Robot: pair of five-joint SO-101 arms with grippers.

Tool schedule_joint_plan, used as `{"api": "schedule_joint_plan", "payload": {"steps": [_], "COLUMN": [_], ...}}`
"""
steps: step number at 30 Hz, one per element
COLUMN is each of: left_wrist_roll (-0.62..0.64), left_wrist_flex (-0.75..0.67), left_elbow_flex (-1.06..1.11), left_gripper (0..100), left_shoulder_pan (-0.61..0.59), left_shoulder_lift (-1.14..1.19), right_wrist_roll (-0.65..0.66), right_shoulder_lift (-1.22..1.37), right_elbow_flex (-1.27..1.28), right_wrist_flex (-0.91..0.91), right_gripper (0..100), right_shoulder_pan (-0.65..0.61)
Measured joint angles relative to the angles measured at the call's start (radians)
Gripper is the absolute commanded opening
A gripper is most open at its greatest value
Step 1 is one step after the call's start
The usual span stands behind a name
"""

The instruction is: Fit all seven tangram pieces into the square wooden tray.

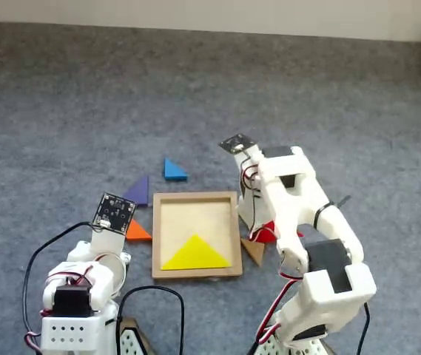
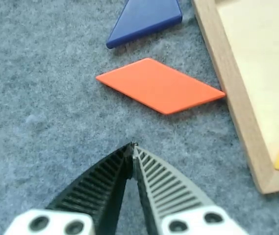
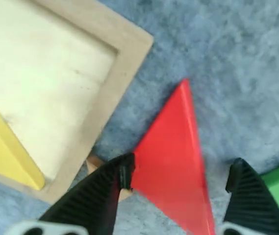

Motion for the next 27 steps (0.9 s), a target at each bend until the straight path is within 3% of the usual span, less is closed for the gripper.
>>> {"api": "schedule_joint_plan", "payload": {"steps": [4,18,27], "left_wrist_roll": [0.000,0.000,0.000], "left_wrist_flex": [0.000,0.000,0.000], "left_elbow_flex": [0.000,0.000,0.000], "left_gripper": [1,1,1], "left_shoulder_pan": [0.000,0.000,0.000], "left_shoulder_lift": [0.000,0.000,0.000], "right_wrist_roll": [0.000,-0.003,-0.002], "right_shoulder_lift": [0.028,0.025,-0.077], "right_elbow_flex": [0.002,-0.005,0.012], "right_wrist_flex": [0.000,-0.026,-0.034], "right_gripper": [28.5,3.0,3.0], "right_shoulder_pan": [-0.021,-0.003,0.068]}}
